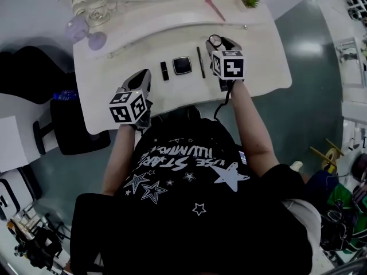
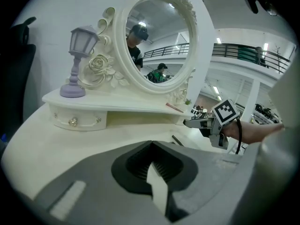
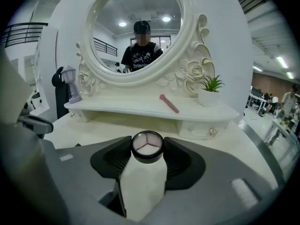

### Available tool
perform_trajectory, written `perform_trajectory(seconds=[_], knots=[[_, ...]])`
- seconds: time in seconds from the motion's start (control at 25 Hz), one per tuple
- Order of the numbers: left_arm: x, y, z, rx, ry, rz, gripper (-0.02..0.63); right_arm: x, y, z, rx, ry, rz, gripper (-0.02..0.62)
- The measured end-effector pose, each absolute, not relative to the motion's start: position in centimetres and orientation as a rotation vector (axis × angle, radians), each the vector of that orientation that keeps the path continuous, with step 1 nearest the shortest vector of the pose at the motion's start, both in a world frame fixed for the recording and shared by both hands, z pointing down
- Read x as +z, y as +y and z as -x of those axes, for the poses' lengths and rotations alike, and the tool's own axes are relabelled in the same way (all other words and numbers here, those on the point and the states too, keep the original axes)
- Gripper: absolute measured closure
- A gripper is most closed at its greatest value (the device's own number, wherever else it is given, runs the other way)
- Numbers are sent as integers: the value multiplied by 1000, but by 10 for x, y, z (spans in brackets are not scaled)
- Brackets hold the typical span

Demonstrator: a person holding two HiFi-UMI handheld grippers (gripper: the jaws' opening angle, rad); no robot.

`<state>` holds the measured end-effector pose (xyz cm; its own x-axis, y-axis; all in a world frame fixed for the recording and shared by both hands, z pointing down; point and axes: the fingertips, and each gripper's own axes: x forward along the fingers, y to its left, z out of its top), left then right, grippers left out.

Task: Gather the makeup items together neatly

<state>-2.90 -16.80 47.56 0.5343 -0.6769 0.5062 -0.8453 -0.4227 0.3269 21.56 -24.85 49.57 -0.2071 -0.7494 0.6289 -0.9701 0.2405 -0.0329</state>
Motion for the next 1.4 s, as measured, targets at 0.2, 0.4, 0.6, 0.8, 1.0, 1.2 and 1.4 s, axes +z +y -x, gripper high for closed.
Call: perform_trajectory(seconds=[0.2, 0.4, 0.6, 0.8, 1.0, 1.2, 1.4], knots=[[484, -158, 16, 441, -1202, -2211, 604, 520, -228, -226, 595, -1997, -1514, 350], [491, -151, 9, 471, -1202, -2189, 604, 542, -214, -227, 597, -2002, -1447, 349], [498, -144, 3, 489, -1226, -2166, 604, 555, -203, -227, 579, -2020, -1368, 348], [504, -139, -3, 487, -1266, -2123, 604, 563, -197, -226, 566, -2028, -1282, 348], [510, -132, -4, 445, -1334, -2068, 604, 566, -196, -223, 558, -2043, -1252, 347], [515, -123, -9, 400, -1384, -2031, 604, 562, -193, -220, 563, -2075, -1208, 312], [515, -121, -5, 382, -1417, -2018, 604, 546, -194, -220, 560, -2132, -1218, 273]])
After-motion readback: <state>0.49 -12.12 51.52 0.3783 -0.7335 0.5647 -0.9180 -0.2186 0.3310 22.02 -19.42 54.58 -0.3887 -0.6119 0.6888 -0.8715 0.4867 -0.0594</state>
